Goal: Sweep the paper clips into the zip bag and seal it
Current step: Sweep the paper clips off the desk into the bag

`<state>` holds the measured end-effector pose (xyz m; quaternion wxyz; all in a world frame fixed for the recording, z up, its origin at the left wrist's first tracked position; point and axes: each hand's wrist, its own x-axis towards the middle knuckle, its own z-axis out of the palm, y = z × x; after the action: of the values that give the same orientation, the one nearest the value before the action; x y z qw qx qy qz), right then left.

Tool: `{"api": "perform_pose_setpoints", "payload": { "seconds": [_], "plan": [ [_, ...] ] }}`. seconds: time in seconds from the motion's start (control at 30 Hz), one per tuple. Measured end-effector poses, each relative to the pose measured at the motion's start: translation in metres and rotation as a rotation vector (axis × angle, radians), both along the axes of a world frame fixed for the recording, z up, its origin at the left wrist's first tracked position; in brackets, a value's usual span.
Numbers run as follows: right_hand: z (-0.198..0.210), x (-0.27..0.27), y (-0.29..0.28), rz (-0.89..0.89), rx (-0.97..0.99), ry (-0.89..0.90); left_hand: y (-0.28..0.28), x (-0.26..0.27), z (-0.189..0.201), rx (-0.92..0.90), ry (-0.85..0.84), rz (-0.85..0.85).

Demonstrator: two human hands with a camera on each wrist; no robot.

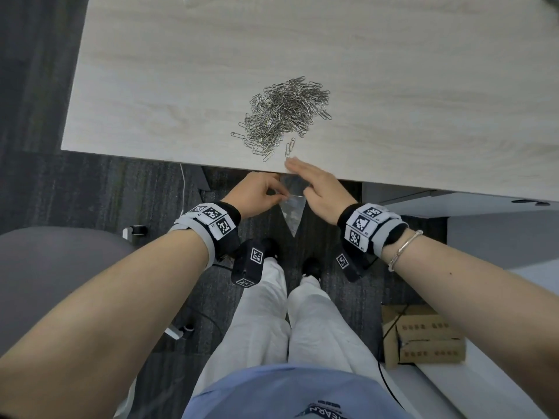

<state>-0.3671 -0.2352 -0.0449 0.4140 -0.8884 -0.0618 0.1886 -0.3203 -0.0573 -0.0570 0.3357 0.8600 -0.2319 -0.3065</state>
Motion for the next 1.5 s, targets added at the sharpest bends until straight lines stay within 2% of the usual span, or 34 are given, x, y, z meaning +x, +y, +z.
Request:
{"api": "perform_pose_setpoints", "payload": {
  "seconds": [0.13,0.37,0.53,0.6,0.77,1.0,1.13,1.33,1.5],
  "plan": [
    [0.004,0.031,-0.003,-0.046,-0.065,-0.046,0.000,-0.001,0.001,0.002,0.027,0.025],
    [-0.002,0.043,-0.003,0.244,-0.347,-0.035,-0.001,-0.002,0.000,-0.004,0.027,0.034],
    [-0.002,0.012,-0.009,0.258,-0.282,-0.018,0.000,-0.002,-0.002,0.000,0.010,0.024],
    [0.001,-0.001,-0.008,0.237,-0.201,-0.002,-0.001,-0.002,-0.003,-0.005,-0.003,0.005],
    [0.004,-0.003,-0.009,0.051,-0.083,-0.041,0.001,-0.001,-0.005,-0.005,-0.010,-0.002],
    [0.003,0.043,-0.026,-0.213,-0.160,-0.143,0.010,0.003,-0.007,0.011,0.032,0.016],
    [0.001,0.084,-0.039,-0.323,-0.180,-0.082,0.018,0.006,-0.009,0.045,0.051,-0.012],
    [-0.009,0.127,-0.042,-0.238,-0.273,0.046,0.020,0.009,-0.009,0.051,0.059,-0.040],
    [-0.011,0.107,-0.036,-0.092,-0.348,0.048,0.015,0.007,-0.009,0.035,0.059,-0.012]
  ]
}}
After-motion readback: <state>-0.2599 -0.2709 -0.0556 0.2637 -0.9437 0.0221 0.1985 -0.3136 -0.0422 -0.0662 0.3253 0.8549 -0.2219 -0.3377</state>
